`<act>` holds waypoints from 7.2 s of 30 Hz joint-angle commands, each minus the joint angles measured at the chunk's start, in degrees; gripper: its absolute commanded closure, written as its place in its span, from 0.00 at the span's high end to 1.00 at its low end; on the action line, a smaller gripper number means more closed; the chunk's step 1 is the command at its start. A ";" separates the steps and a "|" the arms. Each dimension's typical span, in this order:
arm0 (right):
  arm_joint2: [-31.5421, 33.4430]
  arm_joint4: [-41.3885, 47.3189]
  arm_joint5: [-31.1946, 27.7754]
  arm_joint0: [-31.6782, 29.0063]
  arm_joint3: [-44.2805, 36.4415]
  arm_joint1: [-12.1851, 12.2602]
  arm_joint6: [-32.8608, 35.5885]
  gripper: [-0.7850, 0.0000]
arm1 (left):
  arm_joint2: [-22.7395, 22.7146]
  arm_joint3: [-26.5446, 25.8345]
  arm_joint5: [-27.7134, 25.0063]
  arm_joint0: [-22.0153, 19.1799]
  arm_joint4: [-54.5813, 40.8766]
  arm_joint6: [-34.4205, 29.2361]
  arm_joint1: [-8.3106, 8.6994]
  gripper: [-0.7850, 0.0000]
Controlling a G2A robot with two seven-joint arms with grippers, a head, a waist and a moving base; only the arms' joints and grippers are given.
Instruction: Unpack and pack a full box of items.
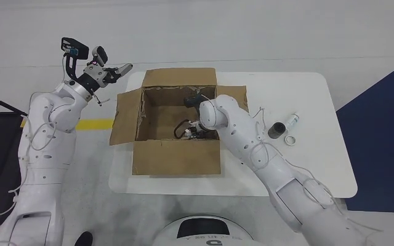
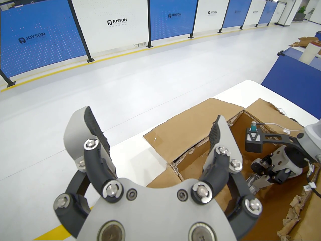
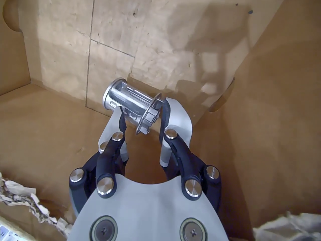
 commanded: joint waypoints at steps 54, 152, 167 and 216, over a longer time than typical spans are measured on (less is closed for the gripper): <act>40.32 -1.10 -6.81 -55.10 -62.68 7.53 -55.50 0.00 | 0.00 0.00 0.00 0.00 0.00 0.00 0.00 1.00; 54.99 -89.43 -29.72 -58.91 -36.42 12.77 -60.41 0.00 | 0.00 0.00 0.00 0.00 0.00 0.00 0.00 1.00; 53.83 -92.29 -30.41 -60.07 -37.55 12.98 -61.03 0.27 | 0.00 0.00 0.00 0.00 0.00 0.00 0.00 1.00; 54.55 -24.23 -20.64 -61.14 -49.76 9.88 -61.78 1.00 | 0.00 0.00 0.00 0.00 0.00 0.00 0.00 1.00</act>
